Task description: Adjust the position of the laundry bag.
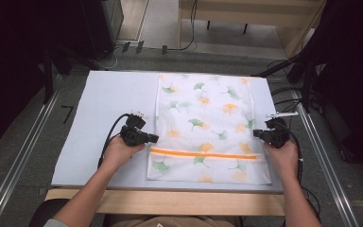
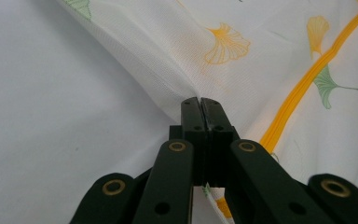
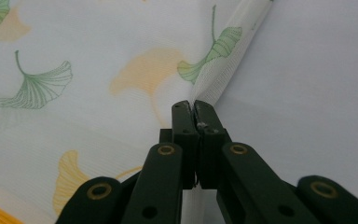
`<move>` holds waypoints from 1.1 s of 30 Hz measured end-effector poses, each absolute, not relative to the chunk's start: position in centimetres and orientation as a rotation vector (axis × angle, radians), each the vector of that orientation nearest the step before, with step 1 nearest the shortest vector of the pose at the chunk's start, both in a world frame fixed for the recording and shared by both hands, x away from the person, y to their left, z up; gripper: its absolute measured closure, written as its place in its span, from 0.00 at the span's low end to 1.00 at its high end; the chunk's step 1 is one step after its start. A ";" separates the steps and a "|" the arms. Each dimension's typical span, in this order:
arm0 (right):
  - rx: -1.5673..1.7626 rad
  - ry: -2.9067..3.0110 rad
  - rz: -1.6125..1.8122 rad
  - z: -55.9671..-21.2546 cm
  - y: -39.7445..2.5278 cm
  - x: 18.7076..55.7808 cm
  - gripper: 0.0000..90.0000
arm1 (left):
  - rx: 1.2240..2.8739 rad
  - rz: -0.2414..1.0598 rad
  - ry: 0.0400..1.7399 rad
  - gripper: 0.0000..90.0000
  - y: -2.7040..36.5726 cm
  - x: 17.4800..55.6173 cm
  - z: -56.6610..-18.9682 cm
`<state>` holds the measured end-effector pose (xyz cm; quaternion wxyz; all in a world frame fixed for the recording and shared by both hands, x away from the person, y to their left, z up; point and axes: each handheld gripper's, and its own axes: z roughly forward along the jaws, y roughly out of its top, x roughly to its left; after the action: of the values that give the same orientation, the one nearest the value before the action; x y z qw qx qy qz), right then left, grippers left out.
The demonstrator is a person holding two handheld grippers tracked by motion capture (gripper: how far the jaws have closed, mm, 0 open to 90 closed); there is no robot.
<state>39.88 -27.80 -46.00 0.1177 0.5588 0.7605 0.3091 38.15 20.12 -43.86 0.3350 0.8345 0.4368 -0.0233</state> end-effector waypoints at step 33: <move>1.440 2.443 0.988 -45.3 -19.6 40.9 1.00 | 2.121 0.015 1.314 1.00 28.6 36.9 -42.7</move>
<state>40.86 -19.58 -45.29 0.0693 0.4784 0.8115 0.3282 36.87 28.65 -42.70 0.3174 0.8061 0.4995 0.0058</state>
